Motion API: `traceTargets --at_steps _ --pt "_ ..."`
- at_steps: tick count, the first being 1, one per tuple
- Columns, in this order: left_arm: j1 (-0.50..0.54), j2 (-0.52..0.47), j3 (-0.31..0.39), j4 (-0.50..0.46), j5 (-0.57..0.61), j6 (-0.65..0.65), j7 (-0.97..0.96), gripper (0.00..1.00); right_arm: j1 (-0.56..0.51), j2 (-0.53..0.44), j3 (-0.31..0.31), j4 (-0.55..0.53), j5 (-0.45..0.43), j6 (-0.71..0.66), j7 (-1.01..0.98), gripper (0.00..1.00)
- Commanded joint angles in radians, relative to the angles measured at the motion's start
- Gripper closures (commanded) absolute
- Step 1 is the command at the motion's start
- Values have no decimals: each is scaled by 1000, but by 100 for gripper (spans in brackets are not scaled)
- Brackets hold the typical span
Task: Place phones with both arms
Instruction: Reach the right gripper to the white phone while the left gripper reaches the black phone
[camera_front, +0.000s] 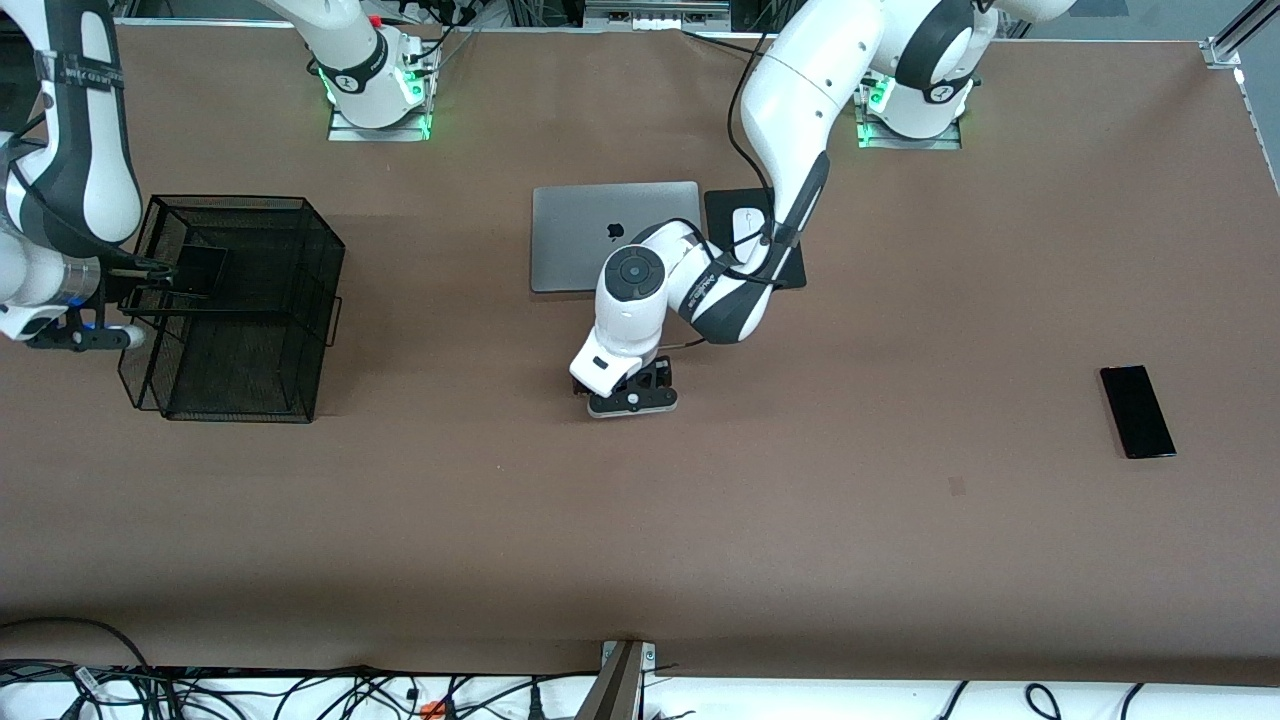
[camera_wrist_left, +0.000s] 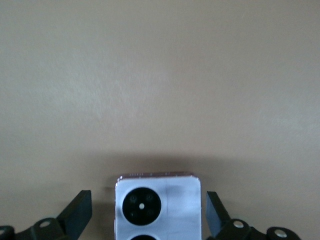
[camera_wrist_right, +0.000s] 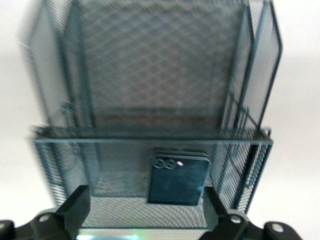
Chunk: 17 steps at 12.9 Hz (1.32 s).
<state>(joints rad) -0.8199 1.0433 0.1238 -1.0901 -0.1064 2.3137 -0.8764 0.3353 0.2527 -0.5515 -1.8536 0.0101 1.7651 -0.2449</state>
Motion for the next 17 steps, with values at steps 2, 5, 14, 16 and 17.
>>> traceTargets --at_steps 2,5,14,16,17 --pt "43 -109 34 3 1 -80 -6 0 140 10 13 88 13 -21 104 0" --pt "181 -250 33 -28 -2 -308 83 0 226 77 48 178 39 -15 108 0" --pt "805 -502 34 -148 4 -580 805 0 353 419 258 390 252 289 387 0" --pt "916 -485 34 -151 8 -574 844 0 399 520 291 470 251 351 549 0" --pt "964 -467 34 -149 23 -573 846 0 436 561 292 494 248 385 599 0"
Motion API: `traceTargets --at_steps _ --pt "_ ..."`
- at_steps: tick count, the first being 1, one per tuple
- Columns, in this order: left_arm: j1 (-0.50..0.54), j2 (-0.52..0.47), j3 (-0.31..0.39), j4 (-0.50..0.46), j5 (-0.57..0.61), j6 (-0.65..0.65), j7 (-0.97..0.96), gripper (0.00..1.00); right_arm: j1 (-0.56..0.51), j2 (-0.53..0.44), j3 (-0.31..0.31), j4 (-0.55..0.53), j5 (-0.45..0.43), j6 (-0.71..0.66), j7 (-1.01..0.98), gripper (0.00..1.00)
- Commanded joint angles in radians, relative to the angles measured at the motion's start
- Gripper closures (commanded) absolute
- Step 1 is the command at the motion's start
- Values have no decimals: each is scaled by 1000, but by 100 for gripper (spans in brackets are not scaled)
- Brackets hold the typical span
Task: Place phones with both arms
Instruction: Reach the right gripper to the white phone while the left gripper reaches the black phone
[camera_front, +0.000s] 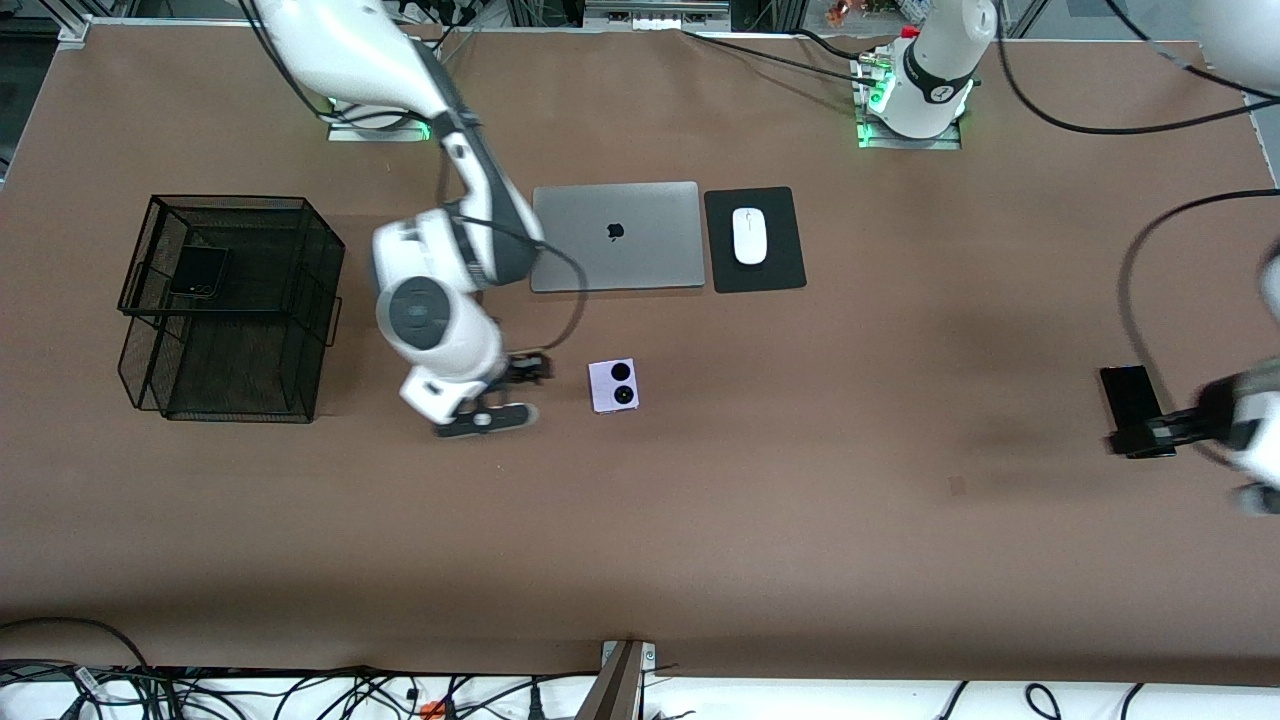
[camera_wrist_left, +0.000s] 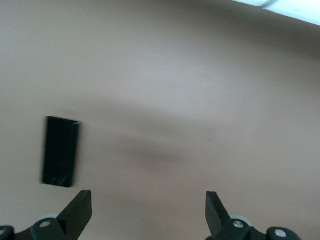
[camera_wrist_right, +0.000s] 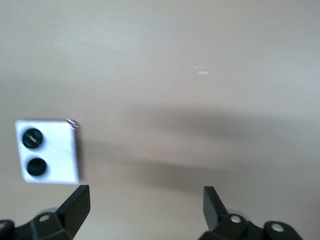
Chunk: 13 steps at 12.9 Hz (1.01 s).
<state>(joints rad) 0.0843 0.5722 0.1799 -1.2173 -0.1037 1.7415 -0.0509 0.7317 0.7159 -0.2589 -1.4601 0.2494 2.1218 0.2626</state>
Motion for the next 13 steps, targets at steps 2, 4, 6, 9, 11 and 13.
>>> traceTargets --at_steps 2,4,6,9,11,13 --pt "127 37 -25 -27 55 24 124 0 92 161 -2 115 2 119 167 0" --pt "176 41 -23 -68 55 30 260 0 109 200 1 115 4 214 194 0" --pt "209 63 -23 -154 55 126 334 0 139 211 3 115 4 225 201 0" --pt "233 70 -23 -299 76 319 339 0 143 214 3 119 7 233 218 0" --pt "232 103 -23 -396 76 485 324 0 143 208 3 121 5 227 211 0" --pt "235 127 -23 -426 75 559 321 0 147 214 4 121 4 233 219 0"
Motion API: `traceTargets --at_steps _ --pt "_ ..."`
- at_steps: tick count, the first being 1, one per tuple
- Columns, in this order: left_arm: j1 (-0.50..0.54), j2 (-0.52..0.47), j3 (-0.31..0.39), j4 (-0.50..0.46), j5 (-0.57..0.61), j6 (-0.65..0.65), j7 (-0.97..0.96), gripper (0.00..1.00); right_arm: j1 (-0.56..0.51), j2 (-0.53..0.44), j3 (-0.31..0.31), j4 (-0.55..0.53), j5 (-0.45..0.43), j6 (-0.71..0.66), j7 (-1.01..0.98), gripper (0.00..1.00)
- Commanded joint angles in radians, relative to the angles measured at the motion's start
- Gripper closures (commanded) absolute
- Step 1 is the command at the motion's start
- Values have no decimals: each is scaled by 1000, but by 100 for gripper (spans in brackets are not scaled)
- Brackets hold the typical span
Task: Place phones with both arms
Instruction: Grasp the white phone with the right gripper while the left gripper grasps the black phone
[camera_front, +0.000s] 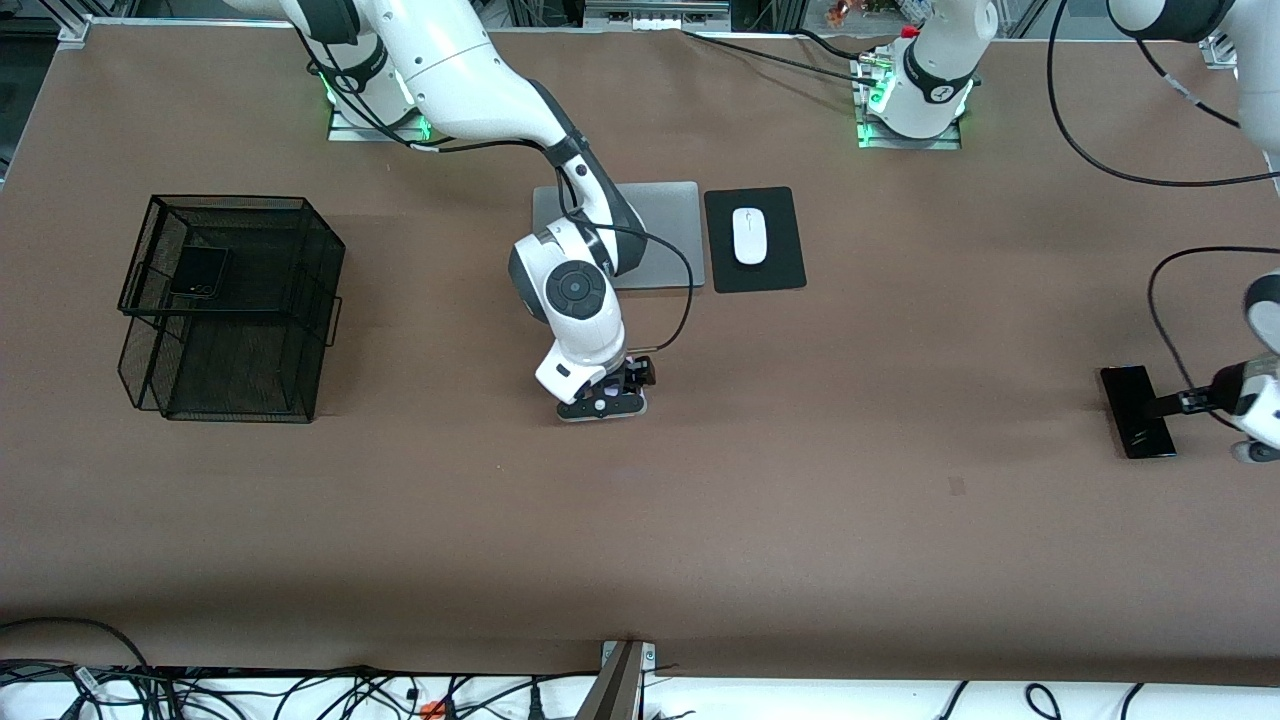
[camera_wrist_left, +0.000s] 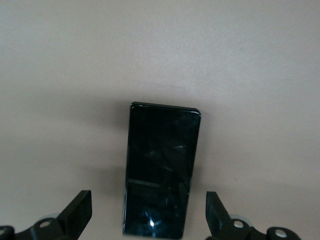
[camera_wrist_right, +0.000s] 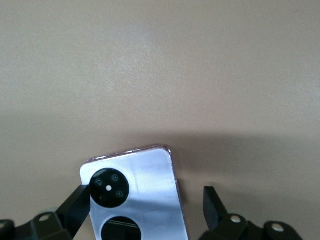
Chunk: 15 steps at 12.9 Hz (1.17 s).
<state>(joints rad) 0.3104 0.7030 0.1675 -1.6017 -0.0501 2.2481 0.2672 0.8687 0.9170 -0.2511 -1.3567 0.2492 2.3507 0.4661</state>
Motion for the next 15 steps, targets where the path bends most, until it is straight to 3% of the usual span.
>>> traceTargets --at_steps 1,4,5,7,8,10,12,14,15 --pt "7 4 -11 -43 21 62 3 0 27 19 -4 11 -1 4 -1 0" --pt "4 29 -11 -44 21 79 -3 0 29 43 -4 11 -2 7 -52 0" --pt "4 30 -11 -52 21 90 -3 0 27 49 -5 13 -4 13 -53 9" --pt "2 42 -11 -61 21 119 -3 0 27 42 -7 13 -1 15 -50 59" --pt "2 50 -11 -61 21 129 -3 0 26 30 -13 14 -1 7 -52 65" --pt "2 53 -11 -66 22 139 -3 0 18 -16 -45 13 2 -54 -53 65" --pt "2 58 -11 -66 22 145 -2 0 0 -88 -126 14 15 -199 -69 64" --pt "4 59 -11 -67 22 153 0 0 -63 -154 -129 11 13 -316 -111 64" --pt "3 59 -11 -67 22 151 0 23 -100 -188 -141 4 12 -383 -154 64"
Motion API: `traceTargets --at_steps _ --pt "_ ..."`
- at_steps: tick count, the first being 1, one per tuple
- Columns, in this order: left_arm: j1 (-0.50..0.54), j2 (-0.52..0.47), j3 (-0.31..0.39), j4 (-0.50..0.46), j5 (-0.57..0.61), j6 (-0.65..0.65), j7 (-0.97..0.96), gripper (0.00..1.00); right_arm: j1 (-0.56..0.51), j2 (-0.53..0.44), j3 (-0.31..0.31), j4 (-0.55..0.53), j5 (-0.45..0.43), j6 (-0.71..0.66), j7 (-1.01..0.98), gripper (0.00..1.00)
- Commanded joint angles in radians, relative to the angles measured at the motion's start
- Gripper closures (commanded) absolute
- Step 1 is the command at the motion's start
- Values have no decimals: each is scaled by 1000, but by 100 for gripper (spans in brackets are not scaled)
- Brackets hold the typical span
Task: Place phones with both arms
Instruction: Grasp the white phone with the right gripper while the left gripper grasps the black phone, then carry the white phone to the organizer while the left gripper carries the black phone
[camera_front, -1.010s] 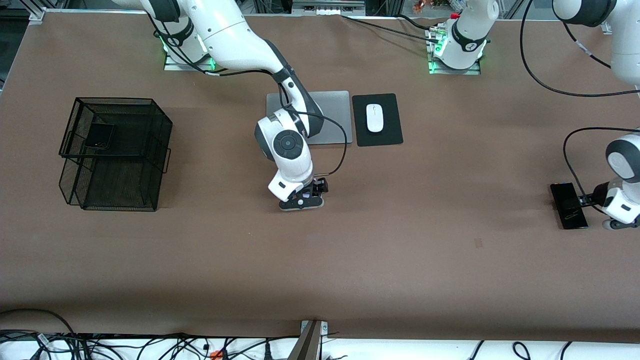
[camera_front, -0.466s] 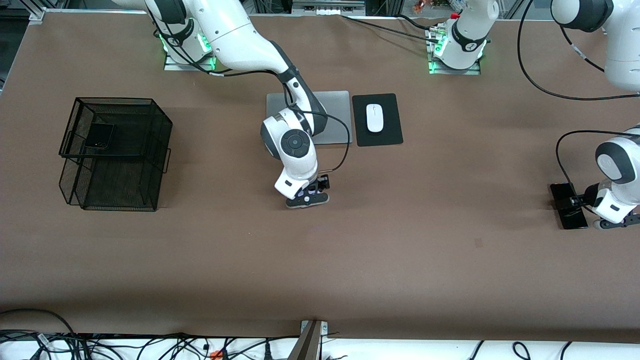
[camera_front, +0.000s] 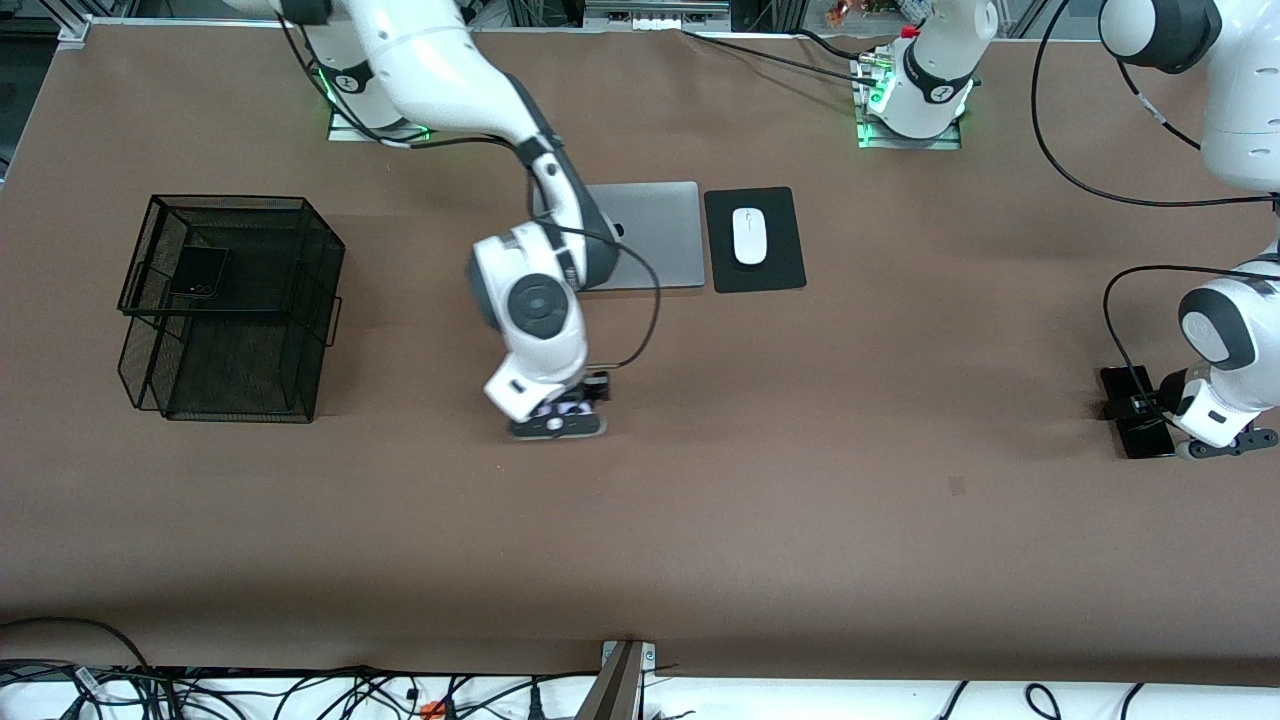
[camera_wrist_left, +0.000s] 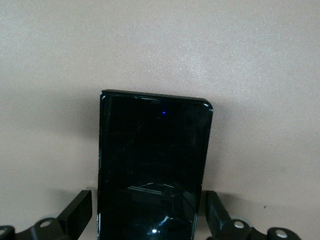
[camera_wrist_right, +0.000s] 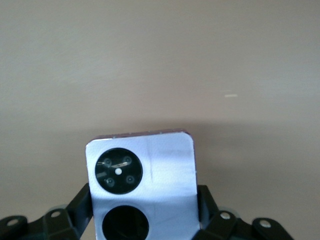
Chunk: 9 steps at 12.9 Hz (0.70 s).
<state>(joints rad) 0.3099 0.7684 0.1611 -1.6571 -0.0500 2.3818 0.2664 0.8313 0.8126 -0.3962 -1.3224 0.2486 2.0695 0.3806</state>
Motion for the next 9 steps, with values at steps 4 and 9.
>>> traceTargets --at_steps 4,9 --pt "-5 -24 -6 -7 22 -7 5 85 -118 -192 -165 -119 11 -342 -290 64" --pt "-138 -146 -20 133 9 -349 -6 87 -118 -447 -329 -424 0 -376 -440 64"
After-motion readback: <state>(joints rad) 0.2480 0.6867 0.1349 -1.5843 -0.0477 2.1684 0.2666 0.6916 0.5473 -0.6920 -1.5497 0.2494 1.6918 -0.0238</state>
